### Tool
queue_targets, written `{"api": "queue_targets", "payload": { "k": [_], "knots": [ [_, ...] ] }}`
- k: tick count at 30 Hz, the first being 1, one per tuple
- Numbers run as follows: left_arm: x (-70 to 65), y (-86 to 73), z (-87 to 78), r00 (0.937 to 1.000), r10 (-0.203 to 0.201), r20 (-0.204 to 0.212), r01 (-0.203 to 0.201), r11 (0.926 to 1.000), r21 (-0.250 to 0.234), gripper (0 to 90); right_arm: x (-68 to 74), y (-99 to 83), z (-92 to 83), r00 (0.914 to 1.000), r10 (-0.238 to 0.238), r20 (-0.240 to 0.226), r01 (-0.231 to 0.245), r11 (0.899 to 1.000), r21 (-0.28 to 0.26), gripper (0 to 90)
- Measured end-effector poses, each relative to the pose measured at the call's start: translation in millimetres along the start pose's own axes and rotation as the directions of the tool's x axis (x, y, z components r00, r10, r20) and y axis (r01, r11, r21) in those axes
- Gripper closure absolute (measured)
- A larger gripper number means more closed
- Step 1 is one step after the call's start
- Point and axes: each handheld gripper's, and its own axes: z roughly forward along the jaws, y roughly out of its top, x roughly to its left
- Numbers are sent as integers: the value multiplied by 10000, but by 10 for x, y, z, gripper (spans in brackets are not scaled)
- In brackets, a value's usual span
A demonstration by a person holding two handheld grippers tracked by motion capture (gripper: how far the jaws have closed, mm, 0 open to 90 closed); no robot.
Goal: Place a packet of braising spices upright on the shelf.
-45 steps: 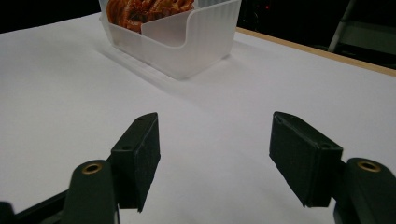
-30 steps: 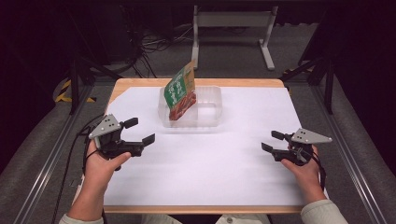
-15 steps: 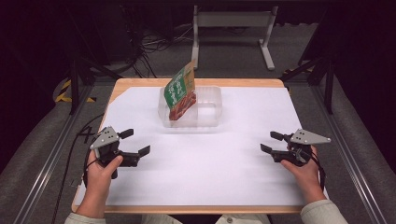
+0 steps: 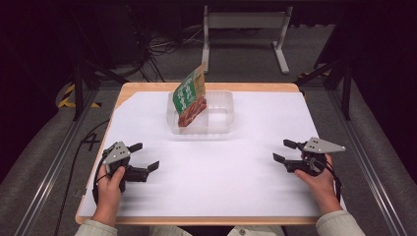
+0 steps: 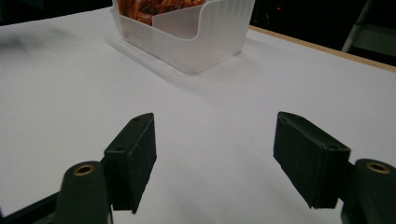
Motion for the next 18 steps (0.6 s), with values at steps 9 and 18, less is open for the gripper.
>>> {"api": "queue_targets", "payload": {
  "k": [9, 18],
  "knots": [
    [15, -58, 25, 9997, 239, -55, -235, 9975, 666, 20, -11, -51, 41, 9999, 148, -80, -147, 9998, 166, 295],
    [12, -49, 49, 9992, 147, -372, -111, 9955, 942, 24, -8, -59, 52, 9998, 186, -72, -184, 9995, 259, 290]
  ]
}}
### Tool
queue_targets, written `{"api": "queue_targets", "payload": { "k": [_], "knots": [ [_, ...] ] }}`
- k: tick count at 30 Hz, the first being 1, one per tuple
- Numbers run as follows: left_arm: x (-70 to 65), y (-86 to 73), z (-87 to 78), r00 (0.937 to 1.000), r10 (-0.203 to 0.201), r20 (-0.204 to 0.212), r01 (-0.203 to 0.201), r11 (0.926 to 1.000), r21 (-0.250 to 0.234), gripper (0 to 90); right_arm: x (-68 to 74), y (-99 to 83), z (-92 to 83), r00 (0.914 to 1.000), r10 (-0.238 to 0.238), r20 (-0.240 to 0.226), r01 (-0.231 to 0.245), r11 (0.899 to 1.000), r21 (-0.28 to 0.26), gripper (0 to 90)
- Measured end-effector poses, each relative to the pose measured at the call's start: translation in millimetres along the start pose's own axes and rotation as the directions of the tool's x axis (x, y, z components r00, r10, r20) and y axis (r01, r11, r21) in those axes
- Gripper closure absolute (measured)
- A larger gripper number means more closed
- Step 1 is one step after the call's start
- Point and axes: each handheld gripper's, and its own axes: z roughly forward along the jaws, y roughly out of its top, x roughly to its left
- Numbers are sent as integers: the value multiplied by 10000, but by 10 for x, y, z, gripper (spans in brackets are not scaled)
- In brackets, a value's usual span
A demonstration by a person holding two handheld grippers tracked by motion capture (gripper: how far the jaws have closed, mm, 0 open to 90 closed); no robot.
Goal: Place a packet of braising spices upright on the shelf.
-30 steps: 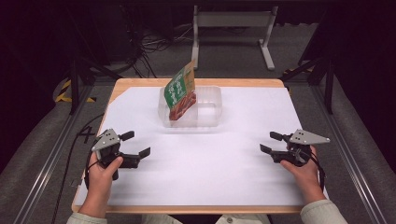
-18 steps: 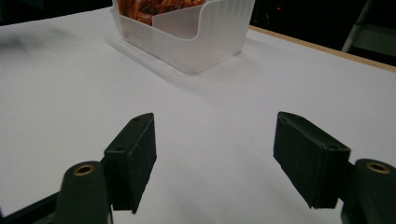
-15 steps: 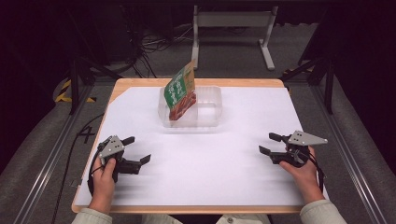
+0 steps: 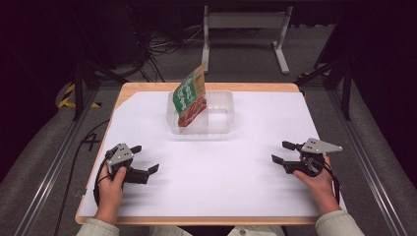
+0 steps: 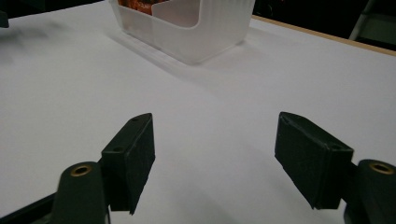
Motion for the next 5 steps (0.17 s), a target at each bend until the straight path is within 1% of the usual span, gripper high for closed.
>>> {"api": "queue_targets", "payload": {
  "k": [1, 5],
  "knots": [
    [0, 3, 4, 10000, 1, -94, 0, 10000, 64, 24, 1, -1, 3, 10000, 20, -10, -20, 10000, 23, 289],
    [2, 1, 5, 9999, -110, -90, 111, 9999, 51, 24, 1, 0, 3, 10000, 27, -8, -27, 10000, 26, 289]
  ]
}}
